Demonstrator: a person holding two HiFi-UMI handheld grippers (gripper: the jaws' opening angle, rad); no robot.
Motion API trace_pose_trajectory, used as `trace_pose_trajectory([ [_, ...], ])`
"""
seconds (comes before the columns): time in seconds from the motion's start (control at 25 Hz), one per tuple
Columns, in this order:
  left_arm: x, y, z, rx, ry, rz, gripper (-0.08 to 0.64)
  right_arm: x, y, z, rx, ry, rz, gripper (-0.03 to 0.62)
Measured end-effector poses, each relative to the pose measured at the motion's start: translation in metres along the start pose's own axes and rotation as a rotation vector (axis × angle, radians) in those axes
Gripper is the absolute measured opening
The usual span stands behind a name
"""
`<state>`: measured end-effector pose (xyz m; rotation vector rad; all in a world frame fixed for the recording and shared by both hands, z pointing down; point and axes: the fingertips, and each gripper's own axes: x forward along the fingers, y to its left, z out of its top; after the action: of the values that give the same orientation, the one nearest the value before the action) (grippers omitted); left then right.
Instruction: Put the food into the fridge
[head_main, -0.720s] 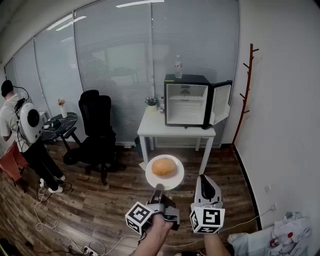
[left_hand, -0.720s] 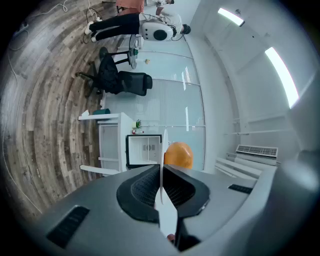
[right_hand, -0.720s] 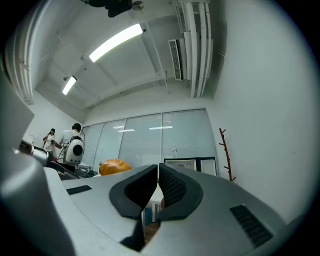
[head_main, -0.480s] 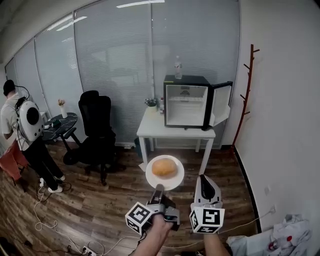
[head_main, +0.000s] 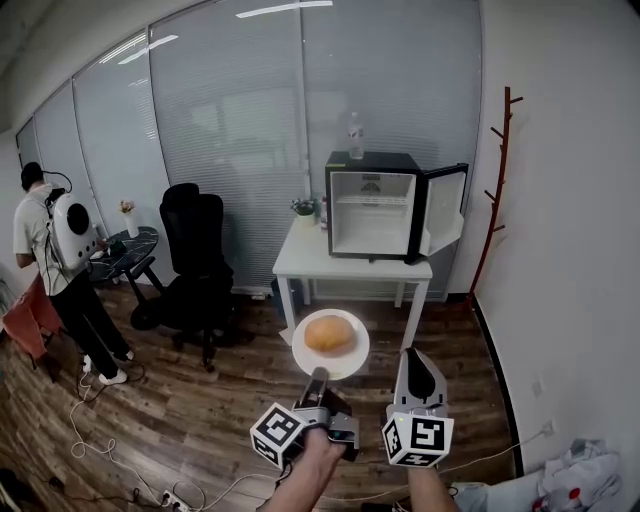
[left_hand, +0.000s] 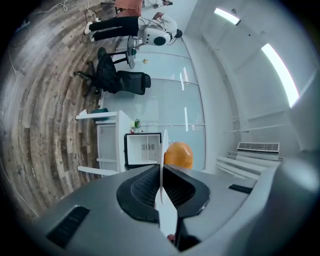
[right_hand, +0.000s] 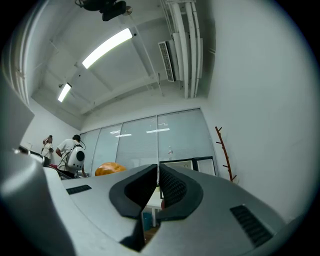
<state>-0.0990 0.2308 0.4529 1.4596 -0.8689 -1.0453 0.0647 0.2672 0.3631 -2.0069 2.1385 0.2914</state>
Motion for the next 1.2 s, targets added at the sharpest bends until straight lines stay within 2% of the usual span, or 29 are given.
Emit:
trace_pose_trajectory([
  [0.36, 0.027, 0.007, 0.001, 0.005, -0.006, 0.010, 0.038, 0.028, -0.011, -0.015, -0.004, 0.014, 0.009, 0.034],
  [0.64, 0.078, 0.022, 0.018, -0.020, 0.006, 0.021, 0.037, 0.077, -0.013, -0.037, -0.016, 0.047, 0.002, 0.034],
  [1.2, 0.200, 0.031, 0.082, -0.053, 0.063, -0.008, 0.037, 0.207, 0.008, -0.060, -0.062, 0.035, -0.044, 0.034],
])
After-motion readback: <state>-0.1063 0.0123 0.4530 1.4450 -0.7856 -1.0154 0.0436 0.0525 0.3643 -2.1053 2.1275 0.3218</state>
